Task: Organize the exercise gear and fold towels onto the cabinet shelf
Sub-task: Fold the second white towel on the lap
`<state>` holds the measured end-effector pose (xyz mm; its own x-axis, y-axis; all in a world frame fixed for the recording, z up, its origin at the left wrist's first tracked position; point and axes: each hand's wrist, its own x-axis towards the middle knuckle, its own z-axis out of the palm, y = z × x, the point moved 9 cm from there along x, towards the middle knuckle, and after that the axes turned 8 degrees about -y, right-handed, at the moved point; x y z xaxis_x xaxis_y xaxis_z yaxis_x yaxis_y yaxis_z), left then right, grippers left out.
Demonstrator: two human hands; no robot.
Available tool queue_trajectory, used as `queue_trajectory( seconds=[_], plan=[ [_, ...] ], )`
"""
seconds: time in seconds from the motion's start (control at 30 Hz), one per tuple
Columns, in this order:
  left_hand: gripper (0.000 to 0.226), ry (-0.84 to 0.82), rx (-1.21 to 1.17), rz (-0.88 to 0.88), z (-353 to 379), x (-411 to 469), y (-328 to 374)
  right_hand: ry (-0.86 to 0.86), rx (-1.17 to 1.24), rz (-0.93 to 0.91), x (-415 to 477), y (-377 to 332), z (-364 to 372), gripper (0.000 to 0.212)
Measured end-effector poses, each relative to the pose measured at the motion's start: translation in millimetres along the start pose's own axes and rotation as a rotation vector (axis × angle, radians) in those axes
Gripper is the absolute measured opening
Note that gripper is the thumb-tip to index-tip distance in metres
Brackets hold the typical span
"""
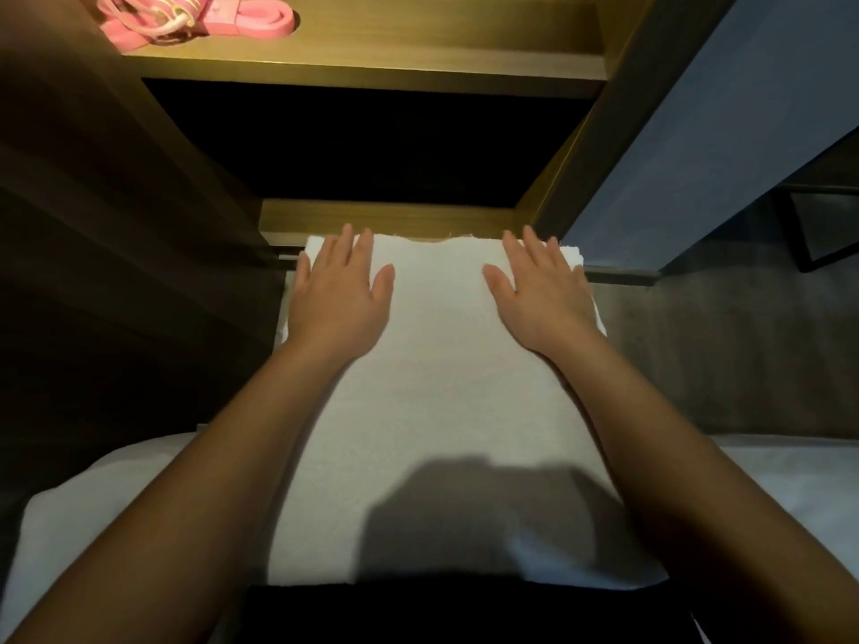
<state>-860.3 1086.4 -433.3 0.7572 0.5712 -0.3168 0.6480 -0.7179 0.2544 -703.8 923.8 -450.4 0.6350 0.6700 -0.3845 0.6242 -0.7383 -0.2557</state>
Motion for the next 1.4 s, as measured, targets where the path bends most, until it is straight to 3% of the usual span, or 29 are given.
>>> queue_trajectory(
  seconds=[0.1,0.17,0.27,0.37,0.47,0.63,0.87,1.0,1.07,1.17,1.3,1.4],
  plan=[
    [0.062,-0.074,-0.076,-0.097,-3.5,-1.9,-17.3,-0.091,0.134,0.121,-5.0,28.7,-1.8,0.067],
    [0.063,-0.038,-0.039,-0.138,-12.0,-7.4,-18.1,-0.095,0.149,0.178,-14.6,39.9,-8.6,0.068],
    [0.064,0.136,-0.011,0.033,-21.4,-36.6,19.4,0.043,0.081,0.076,-43.5,17.0,-15.6,0.068],
    [0.065,0.036,0.157,0.207,12.2,-67.9,59.4,0.054,-0.104,-0.103,-76.2,-30.2,7.2,0.069],
    [0.07,0.005,0.262,0.163,27.7,-70.5,50.9,0.033,-0.176,-0.091,-79.7,-31.7,18.3,0.071],
    [0.068,0.056,0.131,0.113,19.9,-73.3,20.6,0.039,-0.073,-0.056,-80.2,-6.7,15.7,0.068],
    [0.066,0.012,-0.024,-0.1,8.3,-95.9,-31.8,-0.024,0.108,0.194,-108.8,48.6,8.7,0.067],
    [0.062,0.085,-0.031,0.135,6.3,-117.9,26.9,0.118,0.028,0.028,-131.9,-0.1,0.7,0.066],
    [0.062,0.011,0.074,0.226,25.4,-124.0,53.7,0.058,-0.068,-0.082,-140.8,-31.8,19.1,0.067],
    [0.068,-0.035,0.274,0.229,45.5,-130.3,48.7,-0.012,-0.209,-0.095,-147.0,-30.7,41.4,0.069],
    [0.07,0.02,0.102,0.145,38.9,-138.3,12.4,-0.015,-0.069,0.013,-157.9,8.8,42.5,0.073],
    [0.081,-0.033,-0.229,-0.091,44.1,-144.0,-31.1,-0.086,0.255,0.167,-166.5,46.8,47.3,0.088]
  ],
)
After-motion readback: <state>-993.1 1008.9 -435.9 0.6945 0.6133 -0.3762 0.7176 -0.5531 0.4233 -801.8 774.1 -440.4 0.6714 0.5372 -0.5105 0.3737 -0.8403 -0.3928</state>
